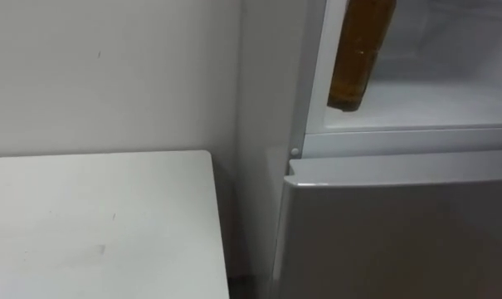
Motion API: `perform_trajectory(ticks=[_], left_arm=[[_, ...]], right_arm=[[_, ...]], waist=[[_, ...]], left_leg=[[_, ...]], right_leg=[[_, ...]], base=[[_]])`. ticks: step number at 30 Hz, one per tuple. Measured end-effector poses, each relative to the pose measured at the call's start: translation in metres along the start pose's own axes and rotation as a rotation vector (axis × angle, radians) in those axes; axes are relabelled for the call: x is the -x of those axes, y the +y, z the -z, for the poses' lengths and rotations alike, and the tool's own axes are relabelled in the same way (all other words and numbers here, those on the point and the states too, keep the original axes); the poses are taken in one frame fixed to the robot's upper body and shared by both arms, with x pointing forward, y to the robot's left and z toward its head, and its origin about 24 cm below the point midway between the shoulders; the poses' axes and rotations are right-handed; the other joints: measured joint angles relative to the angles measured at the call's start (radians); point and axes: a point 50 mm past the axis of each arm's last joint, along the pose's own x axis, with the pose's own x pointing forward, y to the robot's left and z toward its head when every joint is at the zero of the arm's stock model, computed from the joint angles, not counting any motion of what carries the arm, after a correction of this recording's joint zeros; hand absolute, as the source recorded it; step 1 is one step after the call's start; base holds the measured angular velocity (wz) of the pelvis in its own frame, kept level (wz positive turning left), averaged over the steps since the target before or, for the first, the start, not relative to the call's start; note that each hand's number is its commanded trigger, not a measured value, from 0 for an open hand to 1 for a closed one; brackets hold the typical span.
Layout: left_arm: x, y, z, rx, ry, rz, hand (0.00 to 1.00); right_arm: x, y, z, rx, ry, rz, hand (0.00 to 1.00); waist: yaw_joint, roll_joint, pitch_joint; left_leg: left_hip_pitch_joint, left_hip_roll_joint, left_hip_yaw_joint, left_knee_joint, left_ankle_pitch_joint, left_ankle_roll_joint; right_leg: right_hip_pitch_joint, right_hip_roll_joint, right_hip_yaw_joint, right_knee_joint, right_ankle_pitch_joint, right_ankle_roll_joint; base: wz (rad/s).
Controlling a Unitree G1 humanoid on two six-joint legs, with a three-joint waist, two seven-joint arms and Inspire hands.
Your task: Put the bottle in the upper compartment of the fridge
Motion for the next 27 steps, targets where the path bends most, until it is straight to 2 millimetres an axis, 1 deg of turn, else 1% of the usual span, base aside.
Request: perform_trajectory(ticks=[5, 10, 14, 16, 20, 22, 27], left_arm=[[0.0, -0.004, 0.001, 0.005, 0.002, 0.005, 0.0], [0.0, -0.005, 0.0, 0.007, 0.003, -0.001, 0.0], [0.0, -0.005, 0.0, 0.007, 0.004, 0.0, 0.0], [0.0, -0.006, 0.001, 0.009, 0.006, 0.002, 0.0], [0.0, -0.008, 0.0, 0.01, 0.001, 0.006, 0.0], [0.0, -0.008, -0.001, 0.01, -0.003, 0.006, 0.0], [0.0, -0.009, -0.002, 0.01, -0.004, 0.007, 0.0]], right_arm=[[0.009, 0.009, -0.001, -0.001, 0.01, -0.068, 0.0], [0.016, 0.012, -0.003, 0.026, -0.045, -0.101, 0.0], [0.018, 0.014, -0.004, 0.038, -0.06, -0.116, 0.0], [0.018, 0.014, -0.004, 0.038, -0.06, -0.12, 0.0], [0.019, 0.016, -0.007, 0.019, -0.06, -0.128, 0.0], [0.02, 0.017, -0.008, 0.011, -0.063, -0.142, 0.0], [0.021, 0.019, -0.008, 0.013, -0.06, -0.172, 0.0]], waist=[[-0.001, 0.001, 0.0001], [0.001, 0.002, -0.0004], [0.001, 0.004, -0.0009], [0.002, 0.006, 0.0003], [0.017, 0.015, 0.0012], [0.022, 0.02, 0.0004], [0.027, 0.021, 0.0001]], left_leg=[[0.0, -0.001, 0.008, 0.001, 0.0, 0.0], [0.001, 0.0, 0.008, 0.002, 0.0, 0.0], [0.003, 0.0, 0.008, 0.002, 0.0, 0.0], [0.008, 0.0, 0.008, 0.002, 0.0, 0.0], [0.015, 0.001, 0.01, 0.003, 0.0, 0.0], [0.016, 0.001, 0.01, 0.003, 0.0, 0.0], [0.016, 0.001, 0.01, 0.004, 0.0, 0.0]], right_leg=[[-0.002, 0.0, 0.007, 0.002, 0.0, 0.0], [-0.001, 0.0, 0.008, 0.003, 0.0, 0.0], [0.003, 0.0, 0.008, 0.006, 0.0, 0.0], [0.008, 0.001, 0.007, 0.007, 0.0, 0.0], [0.013, 0.001, 0.011, 0.001, 0.0, 0.0], [0.012, 0.001, 0.011, 0.002, 0.0, 0.0], [0.011, 0.001, 0.012, 0.005, 0.0, 0.0]], base=[[-0.05], [0.0], [0.0], [0.0], [-0.02], [0.0], [0.0]])
